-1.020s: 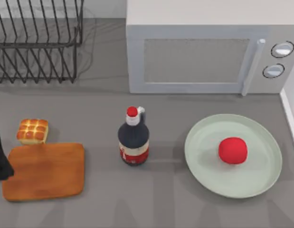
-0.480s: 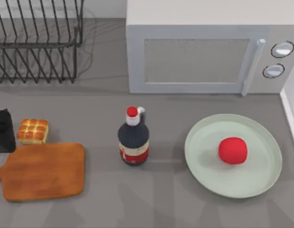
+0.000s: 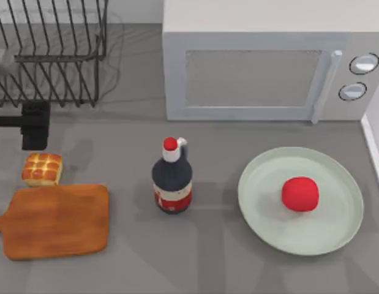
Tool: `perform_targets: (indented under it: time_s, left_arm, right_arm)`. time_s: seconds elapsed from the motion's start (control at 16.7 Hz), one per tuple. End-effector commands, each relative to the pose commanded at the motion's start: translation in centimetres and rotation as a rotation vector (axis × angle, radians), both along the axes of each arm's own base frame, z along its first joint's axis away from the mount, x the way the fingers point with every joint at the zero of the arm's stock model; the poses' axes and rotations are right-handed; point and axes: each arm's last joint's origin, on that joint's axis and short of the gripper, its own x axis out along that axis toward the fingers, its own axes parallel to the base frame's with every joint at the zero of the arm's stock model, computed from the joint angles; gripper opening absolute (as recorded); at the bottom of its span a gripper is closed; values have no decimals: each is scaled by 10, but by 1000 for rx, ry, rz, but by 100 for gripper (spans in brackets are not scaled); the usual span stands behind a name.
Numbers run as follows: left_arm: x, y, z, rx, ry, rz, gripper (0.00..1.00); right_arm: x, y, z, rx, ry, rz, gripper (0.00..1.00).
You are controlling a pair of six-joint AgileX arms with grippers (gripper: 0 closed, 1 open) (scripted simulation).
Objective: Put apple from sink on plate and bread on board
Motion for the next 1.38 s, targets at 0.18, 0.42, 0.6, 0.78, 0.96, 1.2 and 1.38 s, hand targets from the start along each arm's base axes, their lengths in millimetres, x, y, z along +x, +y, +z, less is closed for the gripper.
perform_targets:
  time_s: [0.18,0.42,0.6,0.78,0.96,1.2,1.38]
  left_arm:
    - [42,-7,-19,14,191,-9,100]
    - [80,-14,-49,32,377,-17,100]
    - [92,-17,-62,39,445,-20,100]
    - [94,-17,-64,39,451,-20,100]
    - [93,-15,-65,38,450,-16,100]
    - [95,-16,-96,39,449,-20,100]
    - [95,-17,-125,39,443,-20,100]
  right_arm:
    - [0,0,0,0,0,0,100]
    - [0,0,0,0,0,0,100]
    - [0,0,0,0,0,0,100]
    - [0,0,0,0,0,0,100]
    - [0,0,0,0,0,0,100]
    - [0,0,0,0,0,0,100]
    - [0,0,0,0,0,0,100]
